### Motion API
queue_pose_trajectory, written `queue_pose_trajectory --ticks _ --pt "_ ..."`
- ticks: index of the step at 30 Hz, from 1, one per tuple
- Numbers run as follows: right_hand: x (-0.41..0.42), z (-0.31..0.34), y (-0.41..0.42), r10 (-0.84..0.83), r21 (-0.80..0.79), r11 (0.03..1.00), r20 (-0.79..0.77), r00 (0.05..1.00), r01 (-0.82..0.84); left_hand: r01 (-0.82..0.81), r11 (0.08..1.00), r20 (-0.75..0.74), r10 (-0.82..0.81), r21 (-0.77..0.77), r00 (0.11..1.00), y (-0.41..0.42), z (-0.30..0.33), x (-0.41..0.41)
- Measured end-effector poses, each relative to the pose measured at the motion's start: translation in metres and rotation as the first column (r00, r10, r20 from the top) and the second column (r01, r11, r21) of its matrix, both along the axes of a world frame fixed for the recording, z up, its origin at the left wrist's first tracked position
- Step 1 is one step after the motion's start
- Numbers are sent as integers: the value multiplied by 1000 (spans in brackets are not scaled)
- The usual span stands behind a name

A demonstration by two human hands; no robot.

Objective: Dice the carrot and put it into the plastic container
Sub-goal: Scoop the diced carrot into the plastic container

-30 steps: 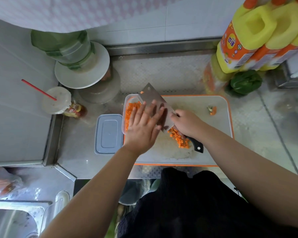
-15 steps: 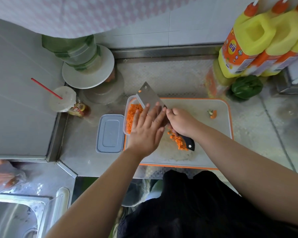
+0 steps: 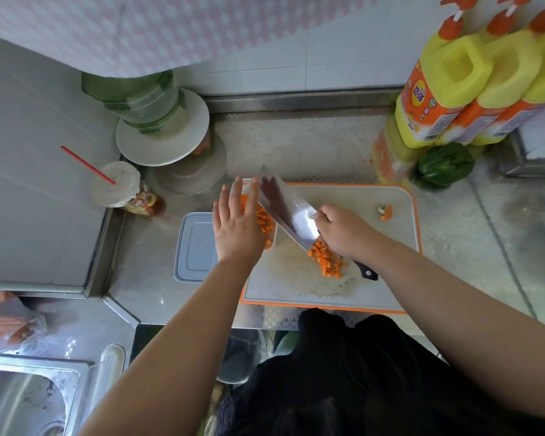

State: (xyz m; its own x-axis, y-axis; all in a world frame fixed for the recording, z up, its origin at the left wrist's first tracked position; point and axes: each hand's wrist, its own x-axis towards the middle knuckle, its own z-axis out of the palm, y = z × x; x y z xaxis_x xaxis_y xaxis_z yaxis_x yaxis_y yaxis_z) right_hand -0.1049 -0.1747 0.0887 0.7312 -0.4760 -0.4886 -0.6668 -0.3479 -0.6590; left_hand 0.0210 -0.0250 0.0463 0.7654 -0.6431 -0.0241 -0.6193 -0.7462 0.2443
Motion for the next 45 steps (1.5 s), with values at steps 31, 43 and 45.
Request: queue_pose_trajectory --ticks 31,43,45 --pt "-114 -93 -70 -212 -20 977 -95 973 211 143 972 -217 -183 -187 959 -44 -75 -93" --pt "-120 -95 -77 -173 8 984 -109 979 175 253 916 -287 -344 -310 894 -36 -93 -106" --pt "-120 -94 -71 -91 -29 996 -142 986 88 283 877 -269 -402 -389 875 -35 -89 -118"
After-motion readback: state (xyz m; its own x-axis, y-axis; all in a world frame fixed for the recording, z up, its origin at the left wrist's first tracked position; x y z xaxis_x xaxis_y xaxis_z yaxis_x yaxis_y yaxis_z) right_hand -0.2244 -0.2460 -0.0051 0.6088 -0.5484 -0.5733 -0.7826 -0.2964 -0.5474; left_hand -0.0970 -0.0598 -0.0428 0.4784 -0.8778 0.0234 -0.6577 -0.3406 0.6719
